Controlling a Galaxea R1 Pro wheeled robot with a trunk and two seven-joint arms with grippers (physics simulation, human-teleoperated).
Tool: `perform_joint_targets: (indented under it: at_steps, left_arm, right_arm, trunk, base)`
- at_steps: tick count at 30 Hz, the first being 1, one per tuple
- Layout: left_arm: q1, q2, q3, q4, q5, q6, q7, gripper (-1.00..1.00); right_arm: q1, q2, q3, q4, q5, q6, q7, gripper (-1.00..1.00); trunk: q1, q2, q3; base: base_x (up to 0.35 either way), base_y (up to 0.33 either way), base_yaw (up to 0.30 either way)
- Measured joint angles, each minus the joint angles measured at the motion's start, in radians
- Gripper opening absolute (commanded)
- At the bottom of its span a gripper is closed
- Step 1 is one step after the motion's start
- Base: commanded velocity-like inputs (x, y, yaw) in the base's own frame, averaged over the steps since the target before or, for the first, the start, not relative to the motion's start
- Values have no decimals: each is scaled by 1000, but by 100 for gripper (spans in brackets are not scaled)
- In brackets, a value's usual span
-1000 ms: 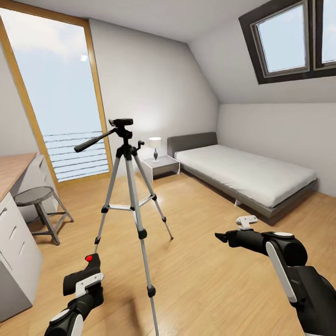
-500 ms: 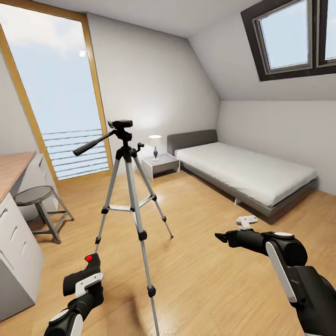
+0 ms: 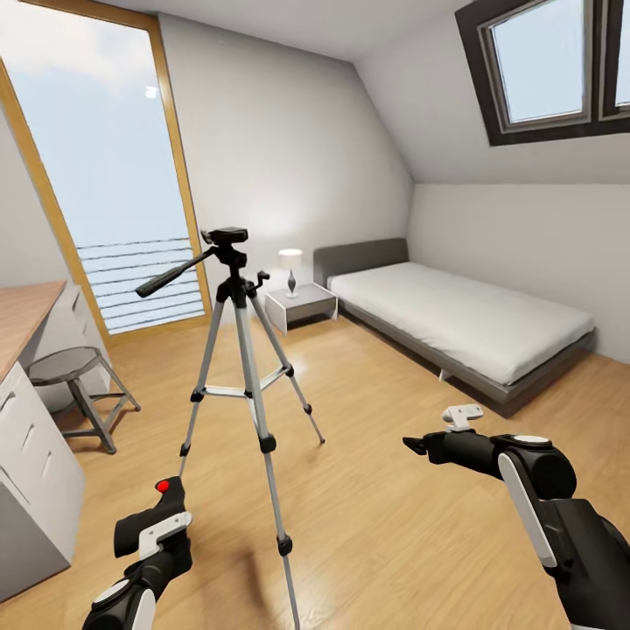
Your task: Attach the digital camera to the camera tripod in the bedroom.
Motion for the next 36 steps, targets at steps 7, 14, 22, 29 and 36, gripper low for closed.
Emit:
perform_joint_targets:
  at_steps: [7,14,22,29,36]
  left_arm:
    - [3,1,-2,0,2,-3,9,-100]
    - [13,2,-6,2,1,-24,7,-100]
    - [16,2,-7,4,2,-36,4,-100]
    - [17,2,-8,5,2,-37,1,-100]
    - [17,2,-10,5,2,-37,-3,-100]
  right_arm:
    - [1,-1,1,0,-1,0,1,100]
    - [4,-1,4,0,0,0,3,100]
    - [10,-2,5,2,0,-49,2,100]
    - [11,0,2,1,-1,-56,2,100]
    - [12,4,2,0,-1,-57,1,100]
  trunk:
    - [0,0,-7]
    - [0,0,-9]
    - [0,0,-9]
    - [0,0,-9]
    - [0,0,-9]
  base:
    - [0,0,0]
    - [-84,-76,0]
    - [-261,-153,0]
    - [-307,-157,-4]
    - [-319,-157,-118]
